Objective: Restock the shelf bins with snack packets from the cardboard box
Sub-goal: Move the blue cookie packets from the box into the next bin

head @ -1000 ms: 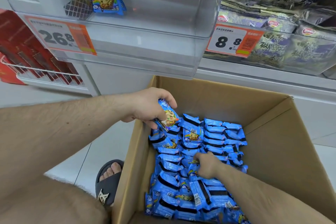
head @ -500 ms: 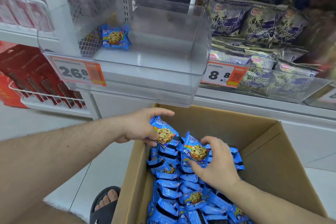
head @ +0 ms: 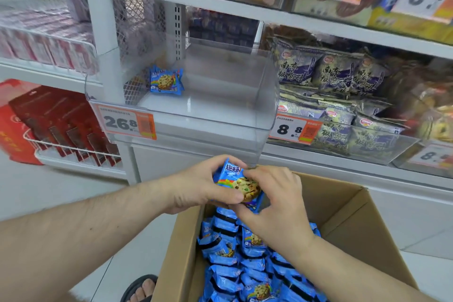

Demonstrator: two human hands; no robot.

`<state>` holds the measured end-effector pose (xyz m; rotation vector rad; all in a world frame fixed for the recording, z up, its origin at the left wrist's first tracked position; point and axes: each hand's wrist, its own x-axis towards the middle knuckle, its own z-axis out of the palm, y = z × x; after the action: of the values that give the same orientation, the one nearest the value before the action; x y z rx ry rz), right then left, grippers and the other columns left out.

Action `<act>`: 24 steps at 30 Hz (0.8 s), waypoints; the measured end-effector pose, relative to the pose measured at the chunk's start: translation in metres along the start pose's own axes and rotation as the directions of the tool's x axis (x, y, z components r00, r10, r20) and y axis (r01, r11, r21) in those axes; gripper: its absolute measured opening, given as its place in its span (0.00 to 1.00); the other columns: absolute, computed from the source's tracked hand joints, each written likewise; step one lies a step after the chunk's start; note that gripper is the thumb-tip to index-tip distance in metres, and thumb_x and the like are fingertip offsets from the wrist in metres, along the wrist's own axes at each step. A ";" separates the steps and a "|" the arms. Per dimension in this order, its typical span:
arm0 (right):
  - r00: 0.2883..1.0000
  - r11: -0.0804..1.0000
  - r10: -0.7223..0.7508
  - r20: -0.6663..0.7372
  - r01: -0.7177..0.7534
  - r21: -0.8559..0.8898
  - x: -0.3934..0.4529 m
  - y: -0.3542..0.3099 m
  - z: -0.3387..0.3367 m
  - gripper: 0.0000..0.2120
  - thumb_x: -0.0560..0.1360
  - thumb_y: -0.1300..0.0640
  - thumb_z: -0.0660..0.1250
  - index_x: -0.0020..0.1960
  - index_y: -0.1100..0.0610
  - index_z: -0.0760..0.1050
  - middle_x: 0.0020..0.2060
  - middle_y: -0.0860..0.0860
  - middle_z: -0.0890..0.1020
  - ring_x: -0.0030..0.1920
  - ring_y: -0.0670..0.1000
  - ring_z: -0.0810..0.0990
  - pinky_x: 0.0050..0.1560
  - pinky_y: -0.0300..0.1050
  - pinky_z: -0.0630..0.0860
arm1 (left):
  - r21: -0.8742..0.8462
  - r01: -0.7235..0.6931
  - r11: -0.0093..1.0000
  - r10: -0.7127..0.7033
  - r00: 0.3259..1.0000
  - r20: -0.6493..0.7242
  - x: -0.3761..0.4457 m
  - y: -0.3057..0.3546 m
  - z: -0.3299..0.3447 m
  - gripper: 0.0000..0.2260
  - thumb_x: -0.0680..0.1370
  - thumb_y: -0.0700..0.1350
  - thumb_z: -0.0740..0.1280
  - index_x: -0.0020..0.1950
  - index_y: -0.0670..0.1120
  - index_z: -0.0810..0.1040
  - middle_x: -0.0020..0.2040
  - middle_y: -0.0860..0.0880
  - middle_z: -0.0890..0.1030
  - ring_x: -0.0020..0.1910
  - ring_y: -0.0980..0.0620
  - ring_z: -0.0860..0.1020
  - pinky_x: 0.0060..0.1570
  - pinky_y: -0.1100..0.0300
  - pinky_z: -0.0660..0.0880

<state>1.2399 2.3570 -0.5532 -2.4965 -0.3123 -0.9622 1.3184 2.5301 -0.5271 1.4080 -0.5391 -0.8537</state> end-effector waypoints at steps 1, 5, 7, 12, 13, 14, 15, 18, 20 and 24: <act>1.000 1.000 -0.028 -0.006 0.028 0.009 0.003 -0.002 -0.002 0.22 0.63 0.43 0.73 0.55 0.48 0.76 0.49 0.44 0.80 0.49 0.50 0.78 0.50 0.50 0.70 | 0.017 -0.027 0.999 0.028 1.000 -0.010 -0.001 0.002 0.001 0.27 0.62 0.41 0.78 0.59 0.47 0.75 0.50 0.46 0.82 0.50 0.50 0.80 0.51 0.55 0.79; 0.997 0.986 -0.072 -0.022 0.075 0.149 0.026 -0.012 -0.016 0.25 0.67 0.38 0.72 0.58 0.51 0.76 0.51 0.44 0.78 0.51 0.47 0.76 0.54 0.46 0.70 | 0.080 -0.136 0.988 0.142 0.987 -0.080 -0.011 0.021 -0.006 0.21 0.65 0.34 0.73 0.55 0.45 0.74 0.46 0.49 0.83 0.44 0.53 0.81 0.43 0.63 0.77; 0.999 0.975 0.018 -0.047 -0.007 0.220 0.043 -0.014 -0.024 0.22 0.69 0.40 0.70 0.57 0.52 0.76 0.49 0.45 0.77 0.50 0.45 0.75 0.53 0.39 0.70 | 0.091 -0.180 0.979 0.189 0.976 -0.105 -0.017 0.033 -0.011 0.20 0.65 0.34 0.73 0.55 0.45 0.74 0.46 0.49 0.83 0.44 0.52 0.81 0.43 0.62 0.78; 0.937 0.829 0.202 0.284 -0.318 0.461 0.083 -0.020 -0.033 0.27 0.62 0.37 0.70 0.59 0.39 0.73 0.50 0.42 0.79 0.38 0.46 0.74 0.40 0.38 0.72 | 0.145 -0.245 0.958 0.261 0.961 -0.097 -0.032 0.056 -0.021 0.19 0.68 0.32 0.73 0.54 0.47 0.75 0.47 0.51 0.83 0.46 0.52 0.82 0.43 0.62 0.78; 0.912 0.837 0.185 0.366 -0.341 0.428 0.089 -0.022 -0.034 0.31 0.59 0.35 0.71 0.61 0.38 0.71 0.52 0.41 0.78 0.38 0.44 0.75 0.40 0.37 0.72 | 0.163 -0.254 0.953 0.271 0.958 -0.097 -0.034 0.059 -0.021 0.19 0.69 0.31 0.73 0.55 0.47 0.75 0.48 0.52 0.83 0.47 0.52 0.82 0.43 0.62 0.78; 0.886 0.857 0.159 0.436 -0.343 0.384 0.095 -0.024 -0.035 0.34 0.57 0.34 0.71 0.62 0.37 0.70 0.53 0.39 0.78 0.40 0.42 0.76 0.41 0.36 0.72 | 0.180 -0.263 0.948 0.284 0.953 -0.105 -0.036 0.061 -0.022 0.19 0.69 0.30 0.73 0.55 0.47 0.75 0.49 0.53 0.83 0.47 0.53 0.82 0.44 0.63 0.78; 0.860 0.876 0.133 0.492 -0.334 0.347 0.101 -0.027 -0.035 0.37 0.56 0.32 0.72 0.64 0.37 0.70 0.54 0.38 0.77 0.43 0.40 0.78 0.43 0.35 0.74 | 0.193 -0.276 0.941 0.301 0.947 -0.115 -0.037 0.063 -0.023 0.20 0.69 0.31 0.74 0.56 0.47 0.74 0.49 0.54 0.82 0.48 0.53 0.82 0.44 0.63 0.77; 0.810 0.894 0.076 0.582 -0.314 0.320 0.121 -0.035 -0.037 0.38 0.58 0.36 0.76 0.66 0.43 0.72 0.55 0.38 0.79 0.49 0.39 0.81 0.50 0.37 0.77 | 0.210 -0.314 0.926 0.352 0.919 -0.176 -0.037 0.069 -0.027 0.24 0.67 0.34 0.75 0.58 0.50 0.73 0.50 0.55 0.82 0.48 0.51 0.83 0.46 0.60 0.79; 0.788 0.842 0.051 0.614 -0.364 0.397 0.134 -0.038 -0.034 0.27 0.65 0.48 0.79 0.62 0.43 0.75 0.52 0.41 0.83 0.48 0.40 0.83 0.50 0.36 0.78 | 0.216 -0.349 0.912 0.396 0.887 -0.239 -0.035 0.071 -0.033 0.27 0.66 0.36 0.77 0.59 0.56 0.73 0.53 0.51 0.82 0.49 0.50 0.83 0.49 0.57 0.80; 0.746 0.756 0.098 0.659 -0.487 0.439 0.160 -0.041 -0.023 0.20 0.69 0.58 0.77 0.58 0.49 0.77 0.47 0.48 0.84 0.43 0.44 0.83 0.43 0.37 0.79 | 0.258 -0.391 0.883 0.458 0.840 -0.291 -0.035 0.076 -0.045 0.36 0.65 0.40 0.76 0.66 0.63 0.66 0.63 0.45 0.74 0.55 0.47 0.81 0.52 0.56 0.79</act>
<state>1.3288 2.3904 -0.4163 -2.0772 -0.3085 0.1203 1.3467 2.5818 -0.4530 1.4908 -0.6419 -0.1876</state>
